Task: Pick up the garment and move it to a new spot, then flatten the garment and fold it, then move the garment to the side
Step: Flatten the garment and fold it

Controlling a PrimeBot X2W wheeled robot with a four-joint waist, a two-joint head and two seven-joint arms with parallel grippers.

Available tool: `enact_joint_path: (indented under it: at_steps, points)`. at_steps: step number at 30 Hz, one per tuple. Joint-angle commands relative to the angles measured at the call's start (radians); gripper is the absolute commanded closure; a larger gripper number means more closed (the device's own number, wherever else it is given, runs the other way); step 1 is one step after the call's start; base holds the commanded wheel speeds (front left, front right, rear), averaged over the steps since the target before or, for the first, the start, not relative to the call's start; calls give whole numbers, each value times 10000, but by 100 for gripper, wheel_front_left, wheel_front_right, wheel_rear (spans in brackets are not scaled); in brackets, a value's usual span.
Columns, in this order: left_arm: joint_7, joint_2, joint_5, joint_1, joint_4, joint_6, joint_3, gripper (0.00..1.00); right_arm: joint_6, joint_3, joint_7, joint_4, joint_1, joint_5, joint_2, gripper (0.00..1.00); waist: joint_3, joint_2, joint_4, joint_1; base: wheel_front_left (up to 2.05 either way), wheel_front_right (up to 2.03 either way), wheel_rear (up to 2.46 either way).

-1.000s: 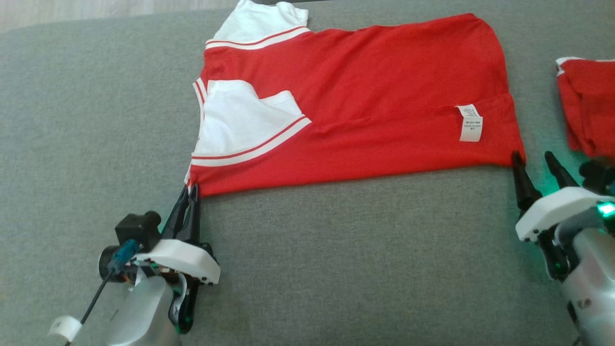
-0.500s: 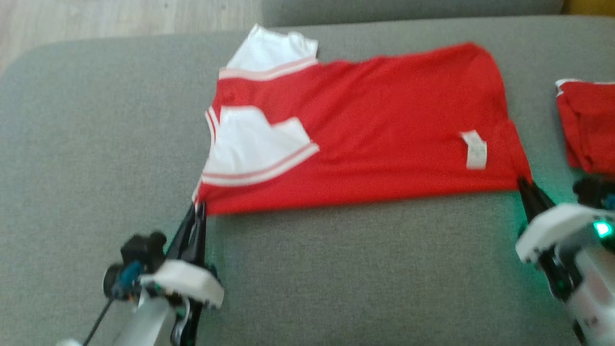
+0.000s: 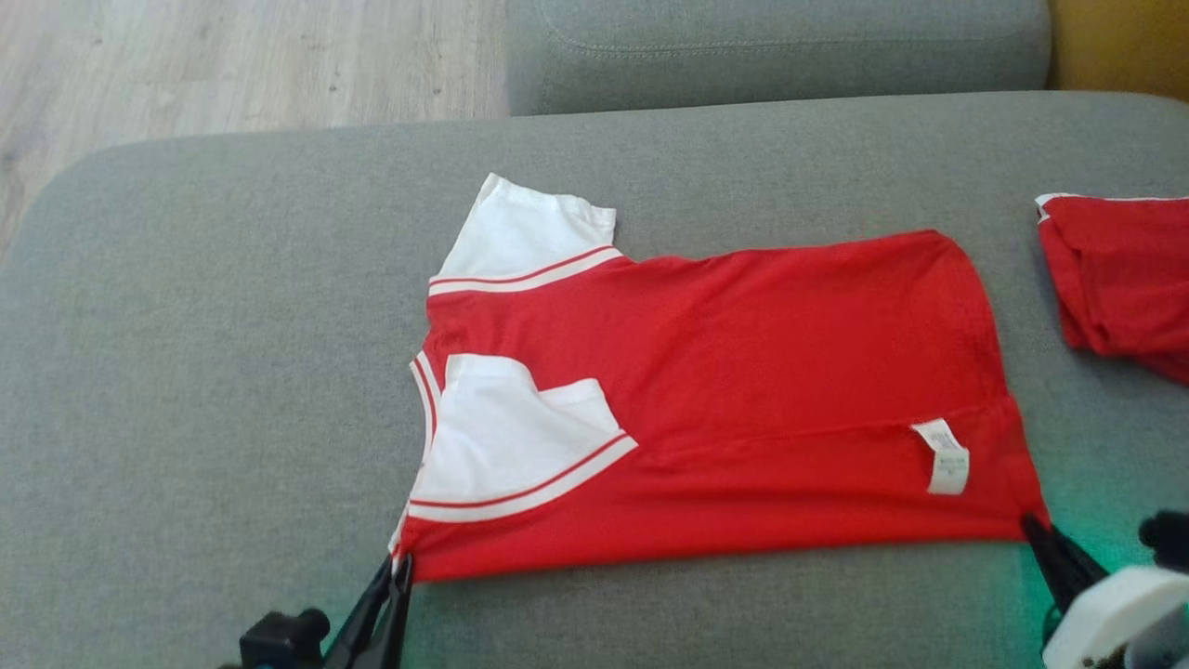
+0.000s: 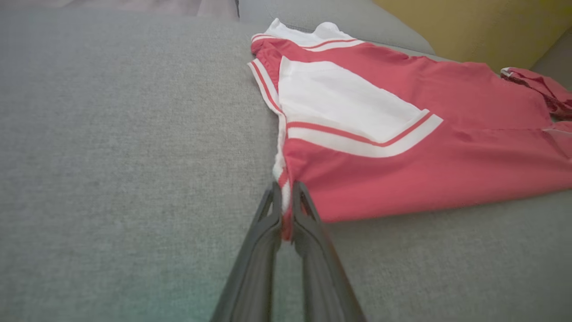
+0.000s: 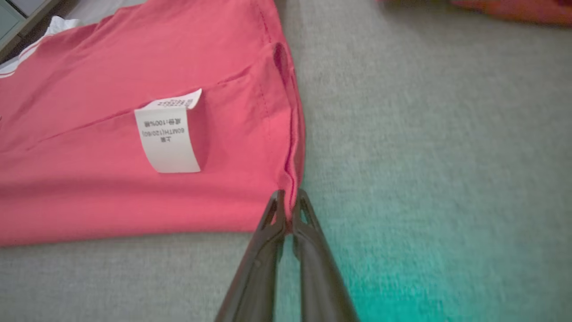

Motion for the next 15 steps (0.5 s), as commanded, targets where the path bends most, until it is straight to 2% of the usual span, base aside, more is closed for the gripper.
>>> enact_joint_path:
  at_steps: [1,4,5,6,7,9,10,12,15]
  points:
    - [1,266,-125,-231,-439,77,364,100,33,-127,12,-326,96,40,-431,100,38,-1,-1,2,0,0,0]
    - [174,327,-130,-102,-710,166,318,100,33,-430,192,-658,454,-121,-338,100,59,-1,4,2,0,0,0]
    - [225,323,-143,-118,-743,179,307,100,33,-524,282,-743,519,-208,-292,20,52,-1,9,2,0,0,0]
    - [274,315,-160,-148,-762,180,293,100,33,-620,359,-834,559,-319,-250,0,44,-1,9,2,0,0,0]
    - [334,311,-173,-180,-782,177,274,100,33,-726,398,-939,587,-432,-200,0,35,-1,3,2,0,0,0]
    - [466,274,-297,-254,-881,160,295,4,33,-952,438,-1224,621,-669,-134,0,31,-1,-29,2,0,0,0]
    - [505,216,-451,-304,-986,168,389,0,33,-1089,434,-1384,619,-794,-128,0,45,-1,-51,2,0,0,0]
    - [687,290,-525,-512,-1328,130,438,0,33,-1404,413,-1727,620,-1020,-125,0,107,-1,-83,2,0,0,0]
    - [1266,771,-313,-1526,-2367,40,526,0,33,-2058,317,-2497,492,-1566,-80,0,479,-1,-143,2,0,0,0]
